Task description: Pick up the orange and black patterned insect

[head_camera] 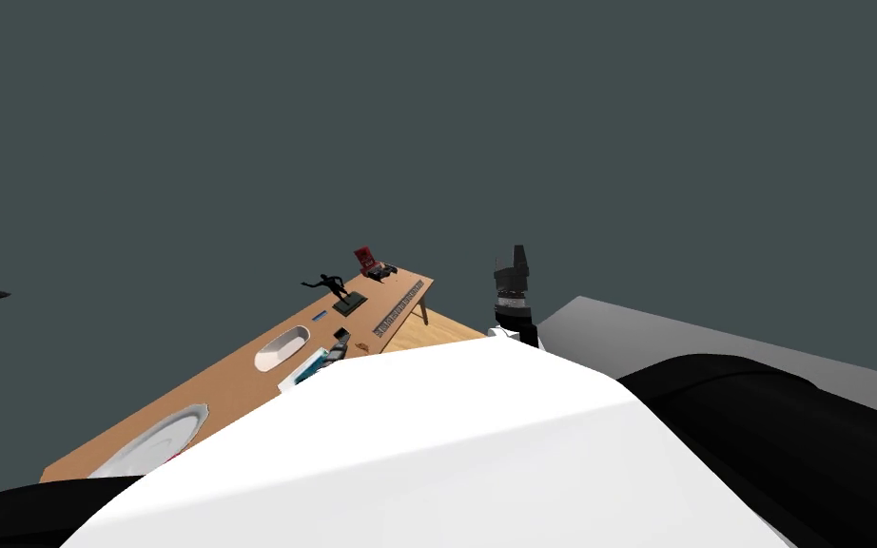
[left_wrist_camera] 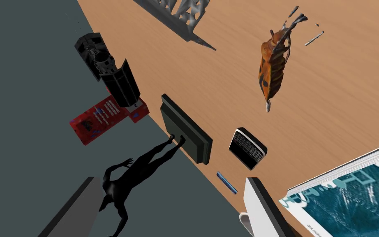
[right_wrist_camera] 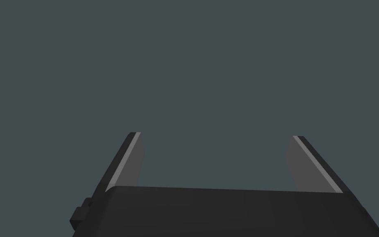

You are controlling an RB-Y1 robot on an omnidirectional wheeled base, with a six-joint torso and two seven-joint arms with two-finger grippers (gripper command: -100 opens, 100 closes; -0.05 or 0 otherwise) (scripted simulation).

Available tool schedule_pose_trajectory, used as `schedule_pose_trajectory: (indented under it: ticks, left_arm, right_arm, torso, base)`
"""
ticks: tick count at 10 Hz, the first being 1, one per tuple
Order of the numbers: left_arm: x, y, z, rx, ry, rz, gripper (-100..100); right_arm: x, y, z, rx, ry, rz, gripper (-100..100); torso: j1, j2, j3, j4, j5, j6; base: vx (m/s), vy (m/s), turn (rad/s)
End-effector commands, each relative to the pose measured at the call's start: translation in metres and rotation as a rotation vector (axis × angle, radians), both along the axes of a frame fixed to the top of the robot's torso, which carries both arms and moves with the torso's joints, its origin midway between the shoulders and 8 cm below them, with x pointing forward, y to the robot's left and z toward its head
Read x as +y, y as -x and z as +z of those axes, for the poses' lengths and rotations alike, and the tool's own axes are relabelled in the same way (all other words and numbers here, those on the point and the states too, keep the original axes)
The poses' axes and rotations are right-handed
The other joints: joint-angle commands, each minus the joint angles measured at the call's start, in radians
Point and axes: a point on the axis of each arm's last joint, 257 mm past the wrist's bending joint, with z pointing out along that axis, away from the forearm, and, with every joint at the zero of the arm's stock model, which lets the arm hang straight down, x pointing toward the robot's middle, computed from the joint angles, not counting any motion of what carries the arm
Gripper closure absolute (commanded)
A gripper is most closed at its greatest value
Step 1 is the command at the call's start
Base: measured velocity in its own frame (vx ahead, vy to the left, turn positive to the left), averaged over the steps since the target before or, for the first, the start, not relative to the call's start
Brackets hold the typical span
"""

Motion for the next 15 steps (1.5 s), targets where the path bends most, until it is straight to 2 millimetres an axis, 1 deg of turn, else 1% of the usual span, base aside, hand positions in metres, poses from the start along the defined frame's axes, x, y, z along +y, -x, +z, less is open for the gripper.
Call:
schedule_pose_trajectory:
  ticks: [1, 2, 3, 5, 6, 9, 12, 13, 14, 15]
  left_arm:
    - [0.01, 0.018, -0.021, 0.08, 0.012, 0.018, -100]
    - [0.016, 0.034, -0.036, 0.14, 0.022, 0.034, -100]
    - [0.016, 0.035, -0.037, 0.141, 0.022, 0.034, -100]
    - [0.029, 0.067, -0.062, 0.252, 0.043, 0.063, -100]
    - [0.029, 0.068, -0.063, 0.257, 0.044, 0.064, -100]
    - [0.045, 0.115, -0.092, 0.406, 0.07, 0.104, -100]
    - [0.061, 0.152, -0.106, 0.516, 0.081, 0.132, -100]
    - [0.065, 0.161, -0.108, 0.543, 0.082, 0.138, -100]
    - [0.065, 0.161, -0.108, 0.543, 0.082, 0.138, -100]
    - [0.072, 0.174, -0.111, 0.581, 0.083, 0.147, -100]
  right_arm:
    - [0.0, 0.0, 0.0, 0.0, 0.0, 0.0, 0]
    - [0.0, 0.0, 0.0, 0.0, 0.0, 0.0, 0]
    - [0.0, 0.0, 0.0, 0.0, 0.0, 0.0, 0]
    - [0.0, 0.0, 0.0, 0.0, 0.0, 0.0, 0]
    - [0.0, 0.0, 0.0, 0.0, 0.0, 0.0, 0]
    - [0.0, 0.0, 0.0, 0.0, 0.0, 0.0, 0]
    - [0.0, 0.0, 0.0, 0.0, 0.0, 0.0, 0]
    - [0.0, 0.0, 0.0, 0.0, 0.0, 0.0, 0]
    - [0.0, 0.0, 0.0, 0.0, 0.0, 0.0, 0]
    - [0.0, 0.0, 0.0, 0.0, 0.0, 0.0, 0]
  torso:
    - [0.0, 0.0, 0.0, 0.0, 0.0, 0.0]
    - [0.0, 0.002, 0.001, 0.0, 0.0, 0.0]
    - [0.0, 0.001, 0.001, 0.0, 0.0, 0.0]
    - [0.0, 0.003, 0.002, 0.001, 0.0, 0.0]
    - [0.0, 0.002, 0.001, 0.0, 0.0, 0.0]
    - [0.0, 0.002, 0.001, 0.001, 0.0, 0.0]
    - [0.0, 0.002, 0.001, 0.0, 0.0, 0.0]
    - [0.0, 0.002, 0.001, 0.001, 0.0, 0.0]
    - [0.0, 0.003, 0.002, 0.001, 0.0, 0.0]
    - [0.0, 0.005, 0.003, 0.001, 0.0, 0.0]
  base:
    - [0.079, -0.032, -0.102]
    - [0.107, -0.043, -0.159]
    - [0.08, -0.022, -0.047]
    - [0.09, -0.024, -0.118]
    - [0.08, -0.018, -0.041]
    - [0.095, -0.022, -0.099]
    - [0.097, -0.019, -0.099]
    - [0.083, -0.025, -0.066]
    - [0.046, -0.004, -0.024]
    - [0.041, 0.003, -0.064]
